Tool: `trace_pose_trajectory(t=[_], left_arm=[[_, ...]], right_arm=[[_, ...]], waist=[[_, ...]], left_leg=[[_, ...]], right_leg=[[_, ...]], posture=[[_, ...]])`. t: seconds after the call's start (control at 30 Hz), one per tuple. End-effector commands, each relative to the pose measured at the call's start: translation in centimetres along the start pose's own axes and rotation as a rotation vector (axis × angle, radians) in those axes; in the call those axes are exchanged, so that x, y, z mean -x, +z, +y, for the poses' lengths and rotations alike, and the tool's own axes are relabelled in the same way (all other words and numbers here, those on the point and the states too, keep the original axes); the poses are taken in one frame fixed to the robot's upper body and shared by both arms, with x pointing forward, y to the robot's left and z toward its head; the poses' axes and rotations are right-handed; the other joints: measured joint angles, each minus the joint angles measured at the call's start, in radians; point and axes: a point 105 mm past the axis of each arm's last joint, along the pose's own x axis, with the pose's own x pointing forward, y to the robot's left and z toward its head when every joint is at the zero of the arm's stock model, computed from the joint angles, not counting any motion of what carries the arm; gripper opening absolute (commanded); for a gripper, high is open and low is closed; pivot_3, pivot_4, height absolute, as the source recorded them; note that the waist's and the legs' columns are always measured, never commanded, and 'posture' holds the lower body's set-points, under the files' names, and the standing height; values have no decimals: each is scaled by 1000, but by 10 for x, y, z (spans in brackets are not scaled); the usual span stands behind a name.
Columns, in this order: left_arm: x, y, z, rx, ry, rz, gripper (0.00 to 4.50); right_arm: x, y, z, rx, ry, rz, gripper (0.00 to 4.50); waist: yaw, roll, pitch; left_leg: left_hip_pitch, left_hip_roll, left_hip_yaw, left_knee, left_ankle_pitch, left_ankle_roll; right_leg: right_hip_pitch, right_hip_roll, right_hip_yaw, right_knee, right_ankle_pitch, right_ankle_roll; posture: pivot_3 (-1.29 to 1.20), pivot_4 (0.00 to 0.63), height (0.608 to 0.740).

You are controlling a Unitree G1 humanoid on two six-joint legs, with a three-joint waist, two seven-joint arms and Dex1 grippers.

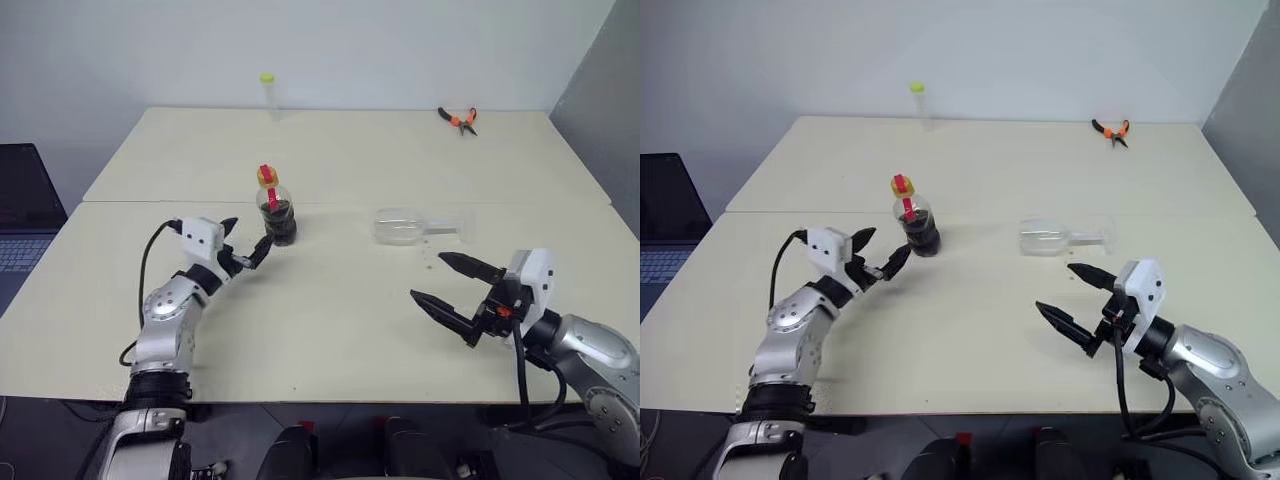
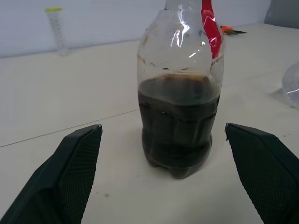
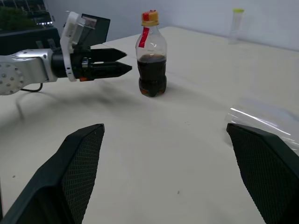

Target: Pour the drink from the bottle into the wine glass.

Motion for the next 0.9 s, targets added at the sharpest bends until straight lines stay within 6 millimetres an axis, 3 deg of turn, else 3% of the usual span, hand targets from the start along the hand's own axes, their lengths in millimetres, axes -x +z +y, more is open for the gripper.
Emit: trace_pose_trajectory(t=[0.03,0.63,0.9], left_arm=[[-10,6,-2,-19,-12,-23,4454],[-64,6,-3,62,45,-58,4454],[-72,5,-5,78,40,-48,4454]], right_arm=[[-2,12,4,38,5,-39,4500],[-3,13,-3,66,-12,-39,4500],[-6,14,-3,69,-9,-40,4500]], waist=[[0,0,0],[1,-2,1],[-2,-2,1]], left_leg=[[0,0,0,0,0,0],[-1,-1,0,1,0,0],[-1,-1,0,1,0,0]], right_leg=[[0,0,0,0,0,0],[0,0,0,0,0,0],[-1,0,0,0,0,0]], posture=[[0,150,740],[0,150,740],[0,150,740]])
